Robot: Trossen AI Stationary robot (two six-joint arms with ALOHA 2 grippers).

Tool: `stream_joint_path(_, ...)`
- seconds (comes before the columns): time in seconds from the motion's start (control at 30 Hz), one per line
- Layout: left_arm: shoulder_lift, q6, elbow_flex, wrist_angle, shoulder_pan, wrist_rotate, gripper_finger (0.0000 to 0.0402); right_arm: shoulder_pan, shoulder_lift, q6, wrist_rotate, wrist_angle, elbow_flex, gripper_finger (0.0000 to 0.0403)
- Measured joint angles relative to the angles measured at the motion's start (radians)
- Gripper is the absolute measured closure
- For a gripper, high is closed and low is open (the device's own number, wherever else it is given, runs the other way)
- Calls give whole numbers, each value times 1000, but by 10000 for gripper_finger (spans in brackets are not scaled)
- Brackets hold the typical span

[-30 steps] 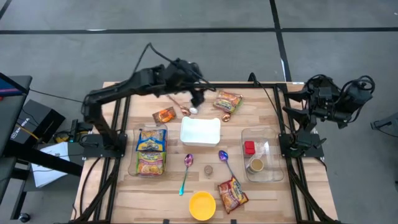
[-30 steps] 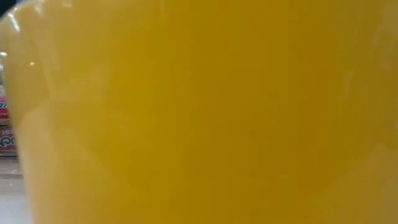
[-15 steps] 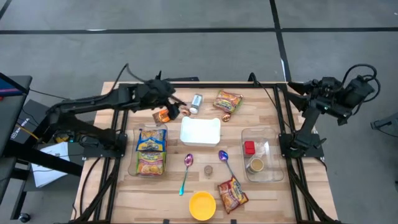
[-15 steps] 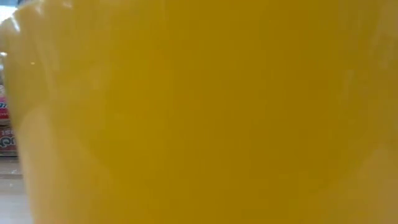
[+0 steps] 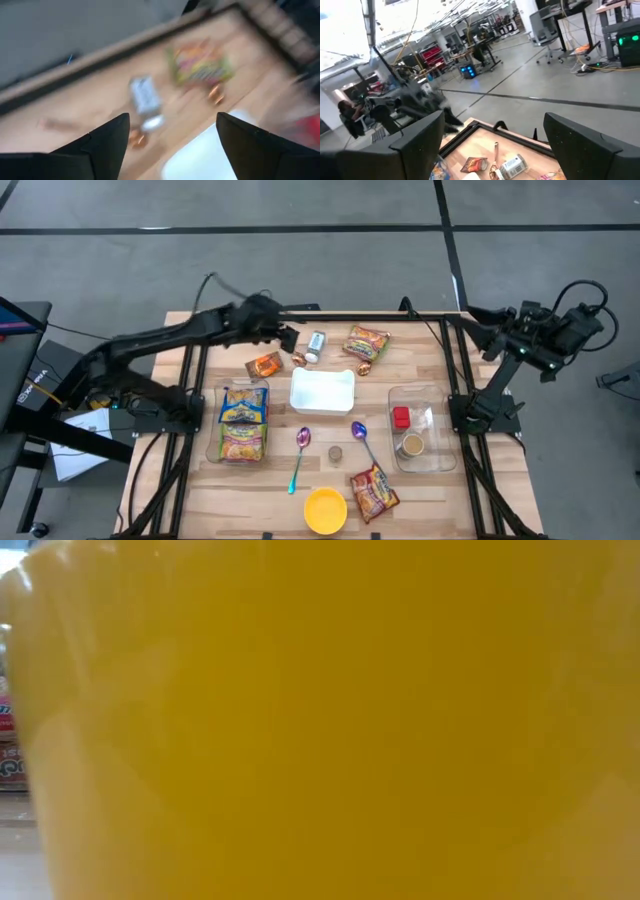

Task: Pick & Place Food Item
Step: Put the orange seasoning bag into the right transparent bin

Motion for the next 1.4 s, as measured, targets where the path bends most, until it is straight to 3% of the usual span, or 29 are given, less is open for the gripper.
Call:
stream_joint_path(0.23,279,-54,121,-265,58,17,112,0,0,-1,-49,7,0,69)
stream_joint_path(0.5,456,-103,121,-268,72,-15,112,3,0,-11,-52,9,0,69)
stream_joint_path(0.77,491,-179,100,-264,72,-84,112,3,0,-11,-52,9,0,69)
stream_joint_path(1.13,491,-261,25,-237,96,-86,113,3,0,-11,-52,-2,0,69)
stream_joint_path(1.4,491,-283,-4,-204,112,-80,138,3,0,-11,-52,-6,0,69)
